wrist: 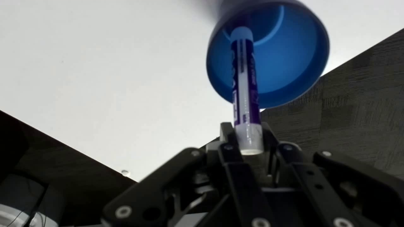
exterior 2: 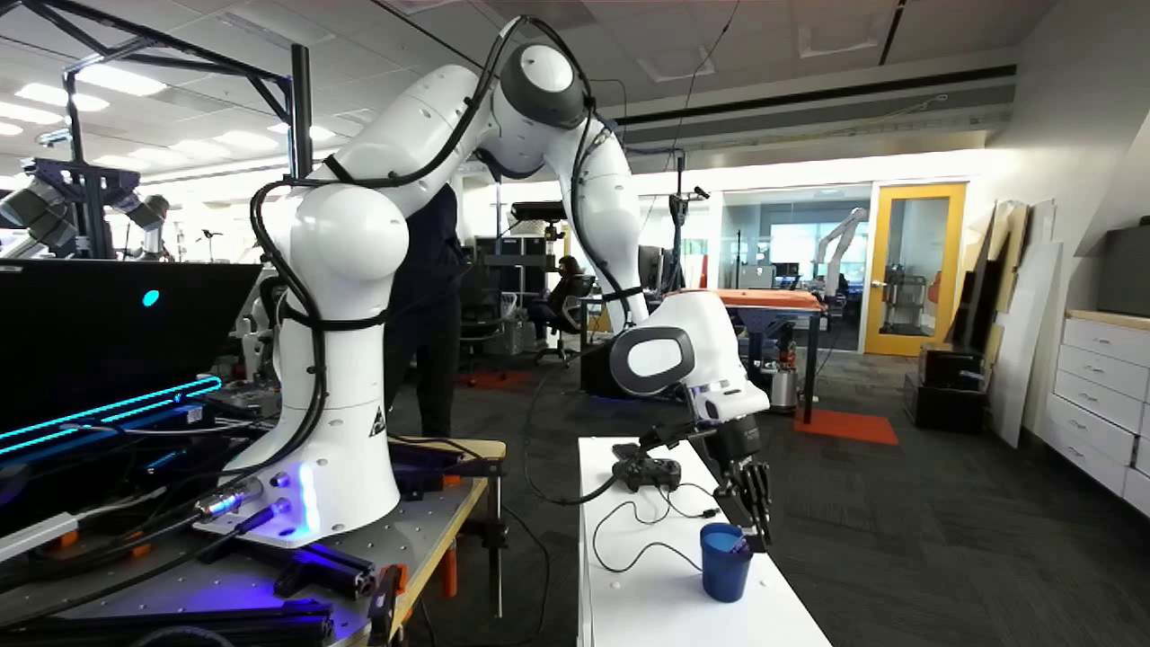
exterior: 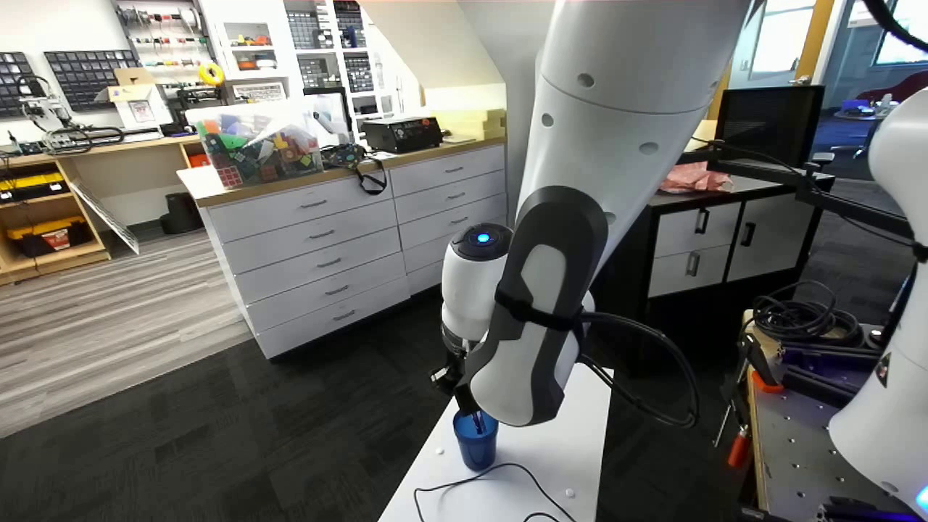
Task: Remove the marker from the cup and put it on the table
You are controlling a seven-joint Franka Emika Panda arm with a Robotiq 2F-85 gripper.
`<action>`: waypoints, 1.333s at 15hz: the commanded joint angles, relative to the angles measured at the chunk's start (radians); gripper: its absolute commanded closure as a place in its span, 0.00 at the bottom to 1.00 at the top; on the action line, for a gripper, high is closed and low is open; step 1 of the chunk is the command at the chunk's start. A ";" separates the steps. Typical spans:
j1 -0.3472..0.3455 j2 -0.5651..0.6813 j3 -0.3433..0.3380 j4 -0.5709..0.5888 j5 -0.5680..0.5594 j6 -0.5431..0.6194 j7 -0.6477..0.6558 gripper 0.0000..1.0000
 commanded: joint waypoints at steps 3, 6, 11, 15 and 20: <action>0.113 -0.067 -0.116 -0.052 -0.048 -0.070 0.026 0.93; 0.169 -0.076 -0.175 -0.059 -0.066 -0.104 0.036 0.93; 0.238 -0.102 -0.264 -0.073 -0.101 -0.148 0.039 0.93; 0.293 -0.132 -0.370 -0.085 -0.129 -0.188 0.051 0.93; 0.326 -0.171 -0.478 -0.092 -0.170 -0.234 0.054 0.93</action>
